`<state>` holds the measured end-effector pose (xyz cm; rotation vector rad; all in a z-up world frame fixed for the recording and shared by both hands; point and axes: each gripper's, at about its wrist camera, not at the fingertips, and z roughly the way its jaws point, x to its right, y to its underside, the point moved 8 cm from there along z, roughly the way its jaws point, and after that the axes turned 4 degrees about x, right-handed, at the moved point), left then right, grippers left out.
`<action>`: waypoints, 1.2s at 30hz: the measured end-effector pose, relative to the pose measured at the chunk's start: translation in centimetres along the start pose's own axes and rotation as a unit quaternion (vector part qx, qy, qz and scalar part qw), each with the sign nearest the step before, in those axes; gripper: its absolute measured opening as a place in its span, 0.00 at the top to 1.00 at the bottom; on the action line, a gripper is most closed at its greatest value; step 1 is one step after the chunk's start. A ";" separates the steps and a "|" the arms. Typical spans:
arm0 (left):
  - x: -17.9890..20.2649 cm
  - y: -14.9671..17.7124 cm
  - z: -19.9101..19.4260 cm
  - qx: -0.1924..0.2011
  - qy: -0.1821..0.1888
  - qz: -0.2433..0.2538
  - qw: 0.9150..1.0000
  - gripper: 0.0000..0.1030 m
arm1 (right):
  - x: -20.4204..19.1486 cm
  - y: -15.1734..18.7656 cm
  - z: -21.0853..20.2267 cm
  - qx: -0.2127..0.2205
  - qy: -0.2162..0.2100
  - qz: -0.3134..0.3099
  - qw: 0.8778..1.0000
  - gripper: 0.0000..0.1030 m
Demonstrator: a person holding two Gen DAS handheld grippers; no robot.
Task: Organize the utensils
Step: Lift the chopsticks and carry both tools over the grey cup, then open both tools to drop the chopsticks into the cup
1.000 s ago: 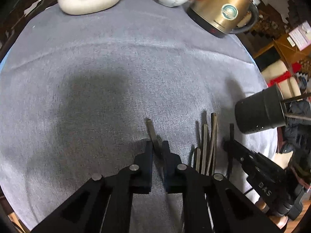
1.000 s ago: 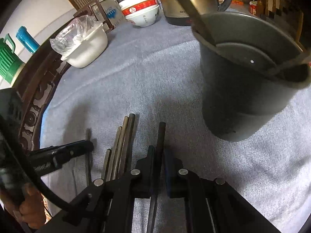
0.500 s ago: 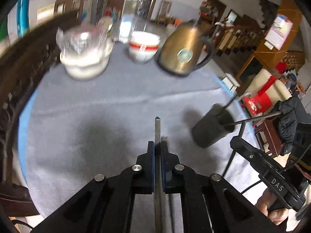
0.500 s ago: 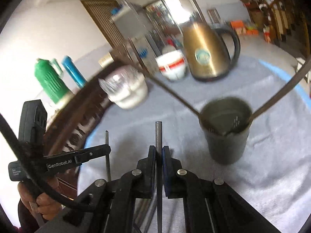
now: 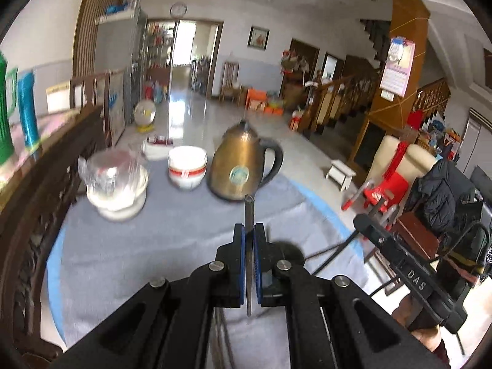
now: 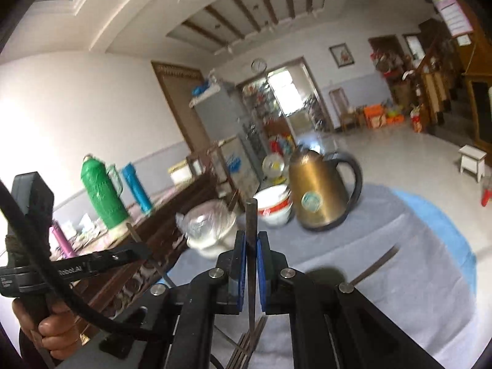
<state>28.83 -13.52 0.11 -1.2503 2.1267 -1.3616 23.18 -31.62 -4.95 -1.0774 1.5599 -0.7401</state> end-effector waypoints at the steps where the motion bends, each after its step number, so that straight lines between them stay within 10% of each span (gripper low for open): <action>1: 0.5 -0.6 0.2 0.005 0.000 0.003 1.000 0.95 | 0.3 -0.7 -0.3 0.007 0.006 -0.001 1.000 0.93; 14: 6.5 -6.0 4.6 0.052 0.011 0.013 0.999 0.95 | 4.2 -6.7 -0.8 0.071 0.069 0.004 0.995 0.93; 30: 5.3 0.3 9.1 -0.023 -0.020 0.024 0.999 0.93 | 8.3 -0.7 2.3 -0.035 0.085 0.056 0.994 0.89; 36: 4.1 1.1 5.0 0.006 -0.040 0.039 0.998 0.59 | 9.3 -0.7 -0.2 -0.021 0.080 0.096 0.992 0.86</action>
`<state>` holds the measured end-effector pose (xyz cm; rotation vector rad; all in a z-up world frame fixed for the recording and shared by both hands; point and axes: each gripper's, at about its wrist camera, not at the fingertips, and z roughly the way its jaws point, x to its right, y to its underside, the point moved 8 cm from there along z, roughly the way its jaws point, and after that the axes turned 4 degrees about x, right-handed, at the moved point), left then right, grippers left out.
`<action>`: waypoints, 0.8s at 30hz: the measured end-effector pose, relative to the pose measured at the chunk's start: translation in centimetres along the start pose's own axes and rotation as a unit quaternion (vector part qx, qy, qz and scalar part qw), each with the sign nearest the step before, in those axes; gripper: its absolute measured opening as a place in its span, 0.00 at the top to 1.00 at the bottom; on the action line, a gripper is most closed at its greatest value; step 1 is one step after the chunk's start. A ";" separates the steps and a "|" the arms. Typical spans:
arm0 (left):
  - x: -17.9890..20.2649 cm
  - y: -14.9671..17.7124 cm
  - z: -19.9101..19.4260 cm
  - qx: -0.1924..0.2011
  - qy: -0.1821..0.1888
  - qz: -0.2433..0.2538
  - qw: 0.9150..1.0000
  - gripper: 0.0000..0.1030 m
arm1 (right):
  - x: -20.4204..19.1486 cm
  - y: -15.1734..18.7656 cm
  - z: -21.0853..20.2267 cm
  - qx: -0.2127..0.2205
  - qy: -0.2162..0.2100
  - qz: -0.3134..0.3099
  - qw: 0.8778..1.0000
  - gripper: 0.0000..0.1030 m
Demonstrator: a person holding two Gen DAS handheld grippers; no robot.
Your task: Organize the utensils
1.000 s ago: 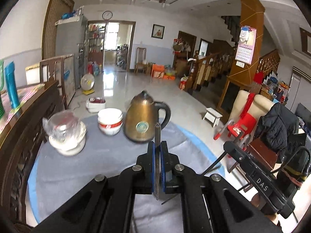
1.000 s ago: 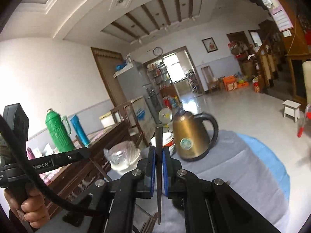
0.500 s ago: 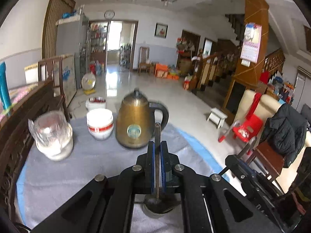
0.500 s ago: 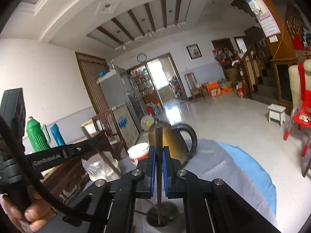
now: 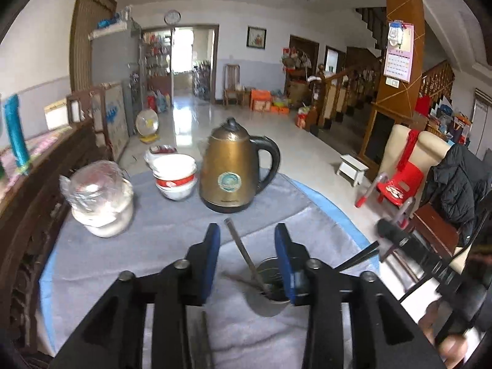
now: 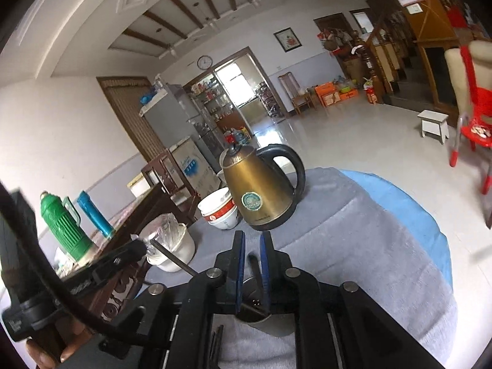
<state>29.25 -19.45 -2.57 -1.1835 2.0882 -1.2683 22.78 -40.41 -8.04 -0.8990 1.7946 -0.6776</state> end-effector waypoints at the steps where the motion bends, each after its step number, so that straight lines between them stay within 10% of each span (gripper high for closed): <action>1: -0.6 0.3 -0.7 0.004 -0.007 0.003 1.000 0.57 | 0.0 -0.1 -0.6 0.007 0.000 0.003 1.000 0.81; 4: -2.5 1.6 -2.3 0.007 -0.027 0.002 1.000 0.53 | 0.3 -0.6 -2.9 0.040 -0.004 0.014 0.999 0.48; 11: -8.7 7.1 -3.3 -0.037 -0.070 -0.044 0.996 0.51 | -1.1 0.3 -6.8 0.083 -0.040 -0.004 0.996 0.50; 24: -12.7 22.3 0.9 -0.215 -0.065 -0.113 0.968 0.51 | -3.5 16.7 2.8 -0.171 -0.041 -0.034 0.984 0.63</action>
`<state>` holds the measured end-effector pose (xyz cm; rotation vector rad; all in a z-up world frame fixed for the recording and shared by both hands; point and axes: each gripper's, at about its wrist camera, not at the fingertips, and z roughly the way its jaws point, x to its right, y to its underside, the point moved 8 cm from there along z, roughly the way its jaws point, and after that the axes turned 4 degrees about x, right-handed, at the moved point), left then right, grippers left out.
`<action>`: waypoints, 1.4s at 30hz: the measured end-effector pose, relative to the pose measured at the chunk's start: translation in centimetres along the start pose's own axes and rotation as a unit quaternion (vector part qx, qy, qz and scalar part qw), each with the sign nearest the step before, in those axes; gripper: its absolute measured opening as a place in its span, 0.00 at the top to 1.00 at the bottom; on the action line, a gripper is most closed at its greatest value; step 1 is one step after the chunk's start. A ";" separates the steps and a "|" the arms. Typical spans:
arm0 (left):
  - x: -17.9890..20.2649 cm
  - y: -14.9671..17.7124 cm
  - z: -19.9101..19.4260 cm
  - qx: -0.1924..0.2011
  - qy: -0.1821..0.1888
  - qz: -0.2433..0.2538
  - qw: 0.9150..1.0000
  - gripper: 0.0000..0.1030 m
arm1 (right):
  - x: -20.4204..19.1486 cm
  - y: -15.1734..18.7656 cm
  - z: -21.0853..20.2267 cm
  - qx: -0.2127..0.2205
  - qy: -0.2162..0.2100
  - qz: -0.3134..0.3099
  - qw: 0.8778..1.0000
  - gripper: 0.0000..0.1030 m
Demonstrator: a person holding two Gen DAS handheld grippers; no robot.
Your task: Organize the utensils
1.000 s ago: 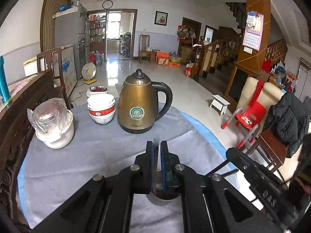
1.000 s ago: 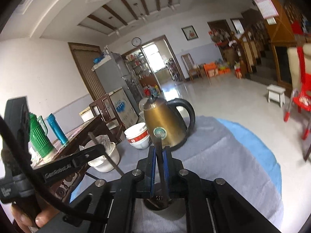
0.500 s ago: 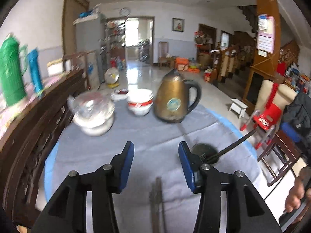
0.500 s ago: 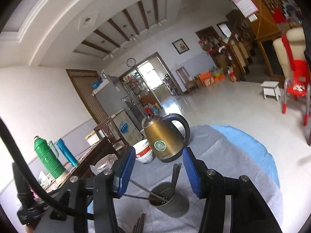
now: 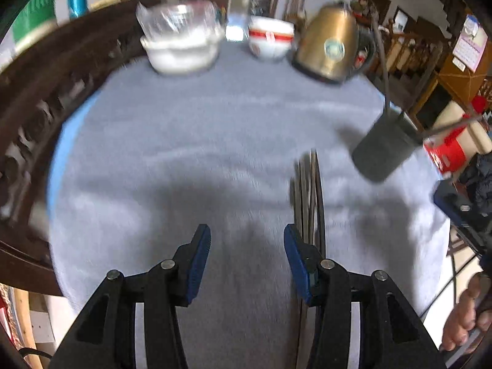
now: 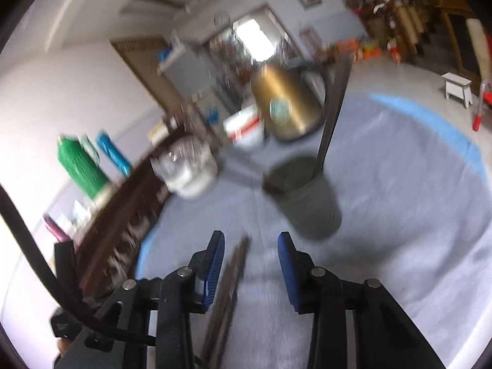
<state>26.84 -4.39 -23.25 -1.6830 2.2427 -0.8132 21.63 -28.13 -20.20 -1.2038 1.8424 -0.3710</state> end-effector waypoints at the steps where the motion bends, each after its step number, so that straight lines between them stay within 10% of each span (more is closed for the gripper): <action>1: 0.1 0.5 0.3 -0.006 0.003 0.002 1.000 0.51 | -0.2 0.7 0.9 -0.016 0.005 -0.006 1.000 0.64; 8: 1.9 0.2 2.9 -0.033 0.044 0.012 0.998 0.51 | 0.4 4.0 5.6 -0.086 0.023 -0.012 0.996 0.67; 22: 2.9 -1.8 6.0 -0.046 0.053 0.016 0.997 0.51 | 1.9 4.1 6.6 -0.088 0.022 0.016 0.996 0.67; 30: 2.2 -2.3 6.9 -0.049 0.053 0.024 0.997 0.91 | 0.8 3.8 7.7 -0.103 0.012 0.000 0.995 0.67; 42: 0.5 -2.5 5.4 -0.042 0.078 0.018 0.996 0.92 | -1.6 4.8 12.7 -0.150 0.018 -0.047 0.987 0.77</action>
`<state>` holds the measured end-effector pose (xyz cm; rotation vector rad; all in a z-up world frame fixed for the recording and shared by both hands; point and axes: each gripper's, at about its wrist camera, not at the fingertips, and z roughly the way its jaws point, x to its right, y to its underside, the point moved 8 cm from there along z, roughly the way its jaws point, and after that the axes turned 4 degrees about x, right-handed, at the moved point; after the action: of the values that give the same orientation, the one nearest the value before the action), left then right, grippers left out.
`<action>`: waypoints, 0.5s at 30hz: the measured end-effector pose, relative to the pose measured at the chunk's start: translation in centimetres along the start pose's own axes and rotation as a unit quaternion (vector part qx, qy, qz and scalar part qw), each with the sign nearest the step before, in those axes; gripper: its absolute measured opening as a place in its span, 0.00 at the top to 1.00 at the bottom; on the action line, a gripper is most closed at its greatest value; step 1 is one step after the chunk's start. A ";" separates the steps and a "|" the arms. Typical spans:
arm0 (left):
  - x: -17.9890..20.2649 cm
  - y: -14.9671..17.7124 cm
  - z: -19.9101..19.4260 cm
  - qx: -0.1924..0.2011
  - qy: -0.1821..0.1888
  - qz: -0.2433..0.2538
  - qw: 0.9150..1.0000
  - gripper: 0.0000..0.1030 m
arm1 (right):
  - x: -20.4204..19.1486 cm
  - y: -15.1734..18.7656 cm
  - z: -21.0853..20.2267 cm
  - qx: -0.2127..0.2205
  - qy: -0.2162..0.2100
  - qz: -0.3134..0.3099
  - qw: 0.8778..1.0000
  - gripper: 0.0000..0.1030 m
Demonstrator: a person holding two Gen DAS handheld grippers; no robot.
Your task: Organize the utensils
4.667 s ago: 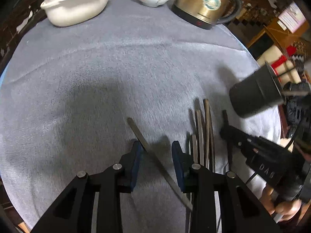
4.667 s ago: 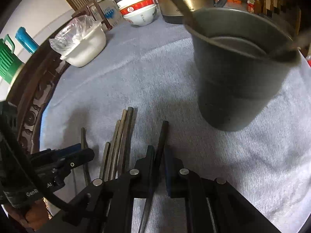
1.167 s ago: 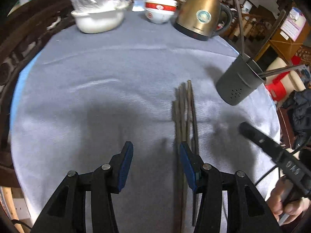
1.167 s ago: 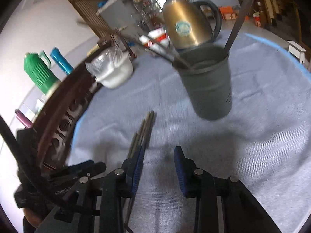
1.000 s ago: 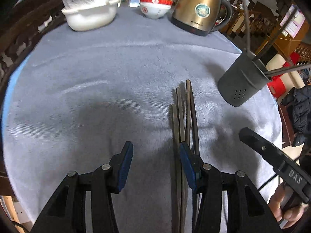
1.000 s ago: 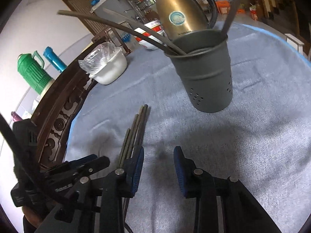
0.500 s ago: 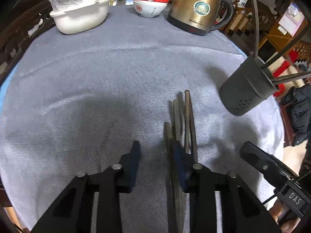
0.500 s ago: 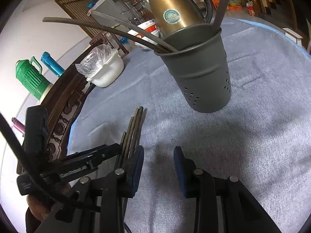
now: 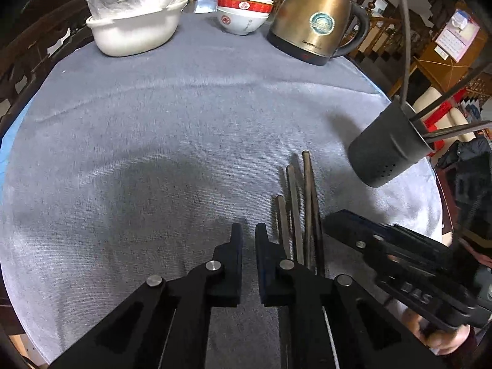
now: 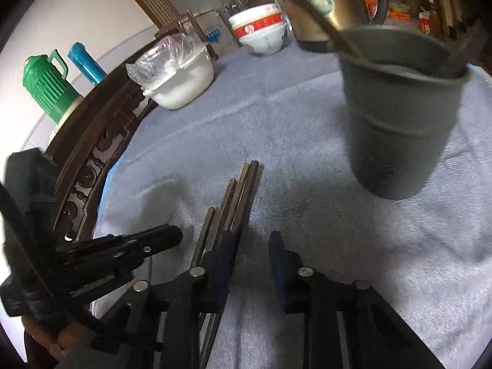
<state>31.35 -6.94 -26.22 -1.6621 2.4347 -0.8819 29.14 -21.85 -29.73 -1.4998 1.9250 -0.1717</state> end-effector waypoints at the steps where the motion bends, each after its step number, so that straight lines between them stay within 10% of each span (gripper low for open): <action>1: 0.0 0.1 -0.1 0.000 0.002 0.001 1.000 0.92 | -0.1 0.0 0.4 -0.005 0.001 -0.002 1.000 0.79; 15: 0.2 0.2 0.1 -0.005 0.012 0.001 1.000 0.92 | -1.7 0.3 2.0 -0.020 0.008 -0.035 0.999 0.86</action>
<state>31.13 -7.11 -26.40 -1.6631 2.4602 -0.8968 30.21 -19.57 -30.67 -1.5988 1.8993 -0.1769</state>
